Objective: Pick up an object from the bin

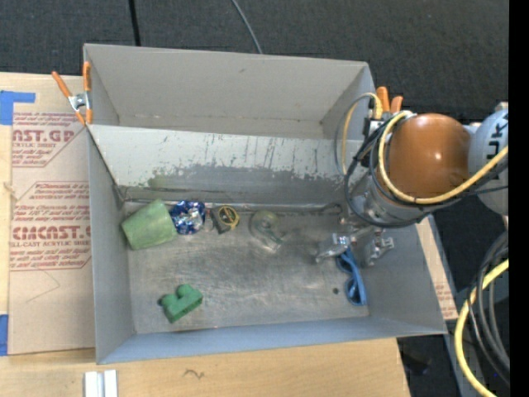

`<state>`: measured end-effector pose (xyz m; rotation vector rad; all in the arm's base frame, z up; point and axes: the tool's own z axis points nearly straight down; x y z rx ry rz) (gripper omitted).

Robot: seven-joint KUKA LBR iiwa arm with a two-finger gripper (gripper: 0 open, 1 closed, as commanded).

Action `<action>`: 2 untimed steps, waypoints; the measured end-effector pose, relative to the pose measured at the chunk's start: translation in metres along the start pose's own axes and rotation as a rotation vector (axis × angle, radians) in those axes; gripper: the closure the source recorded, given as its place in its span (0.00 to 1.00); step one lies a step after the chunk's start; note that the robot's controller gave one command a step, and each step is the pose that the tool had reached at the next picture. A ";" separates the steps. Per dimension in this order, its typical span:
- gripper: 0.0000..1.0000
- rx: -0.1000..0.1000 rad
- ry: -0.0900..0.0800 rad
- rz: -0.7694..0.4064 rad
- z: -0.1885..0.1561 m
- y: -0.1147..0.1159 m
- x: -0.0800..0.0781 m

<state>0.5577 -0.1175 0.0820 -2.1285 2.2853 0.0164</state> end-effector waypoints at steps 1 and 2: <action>1.00 -0.003 0.017 0.007 0.001 0.001 0.011; 1.00 -0.001 0.019 -0.277 -0.125 -0.019 0.012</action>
Offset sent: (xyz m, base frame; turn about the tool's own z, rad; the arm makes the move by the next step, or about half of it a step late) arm 0.0000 0.0000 0.0000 0.0000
